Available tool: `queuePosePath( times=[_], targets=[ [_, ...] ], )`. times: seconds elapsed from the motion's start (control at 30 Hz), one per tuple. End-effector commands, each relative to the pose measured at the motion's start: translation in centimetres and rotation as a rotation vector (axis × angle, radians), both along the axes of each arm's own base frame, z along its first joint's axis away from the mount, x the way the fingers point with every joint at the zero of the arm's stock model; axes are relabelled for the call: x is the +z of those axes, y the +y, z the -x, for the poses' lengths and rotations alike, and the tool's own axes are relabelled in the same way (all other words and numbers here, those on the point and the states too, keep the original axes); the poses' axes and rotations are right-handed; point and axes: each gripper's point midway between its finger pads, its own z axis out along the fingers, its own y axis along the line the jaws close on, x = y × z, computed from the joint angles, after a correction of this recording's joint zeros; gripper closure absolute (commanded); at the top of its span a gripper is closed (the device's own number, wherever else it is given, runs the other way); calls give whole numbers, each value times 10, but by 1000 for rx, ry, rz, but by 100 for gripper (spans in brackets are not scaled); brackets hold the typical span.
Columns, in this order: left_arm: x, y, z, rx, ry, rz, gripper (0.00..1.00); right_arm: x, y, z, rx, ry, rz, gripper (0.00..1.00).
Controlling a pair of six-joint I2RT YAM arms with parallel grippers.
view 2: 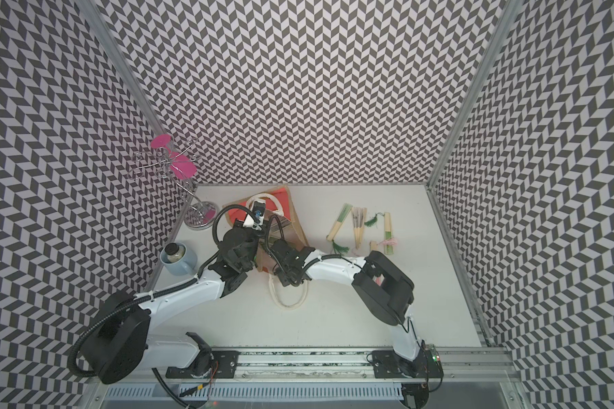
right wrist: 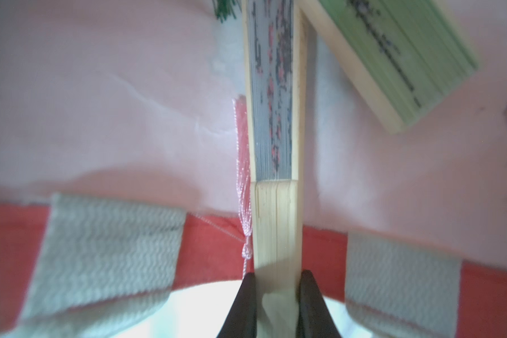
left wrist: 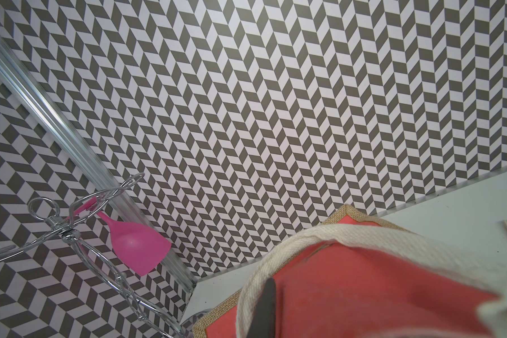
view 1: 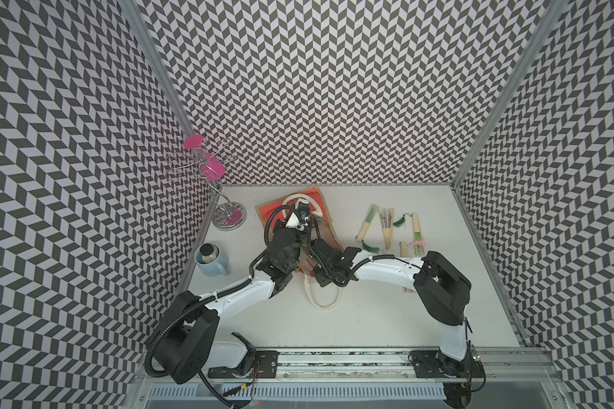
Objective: Take out the folding fans from the tote bags
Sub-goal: Pick up the folding fan from the canvas bag, then place the folding fan at the center of the board.
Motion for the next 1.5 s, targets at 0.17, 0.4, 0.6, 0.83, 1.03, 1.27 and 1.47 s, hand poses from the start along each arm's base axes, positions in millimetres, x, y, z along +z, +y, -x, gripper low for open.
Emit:
queuePosePath(
  times=[0.17,0.4,0.6,0.83,1.03,1.27,1.47],
  targets=[
    [-5,-1,-3,9,11,-2,100,59,5,18,89,16,-143,100],
    [-2,5,-10,43,16,13,100,71,-17,37,101,74,-168,100],
    [0,14,-15,62,12,16,100,77,-53,56,51,113,-169,100],
    [-1,28,-21,89,11,23,100,78,-111,78,-89,182,-263,100],
    [-5,36,-25,106,22,28,100,69,-161,78,-237,180,-309,100],
    [-5,33,-19,67,-2,7,100,53,-197,64,-408,166,-312,100],
    [4,26,-3,-20,-60,-30,100,23,-216,56,-536,220,-246,100]
  ],
)
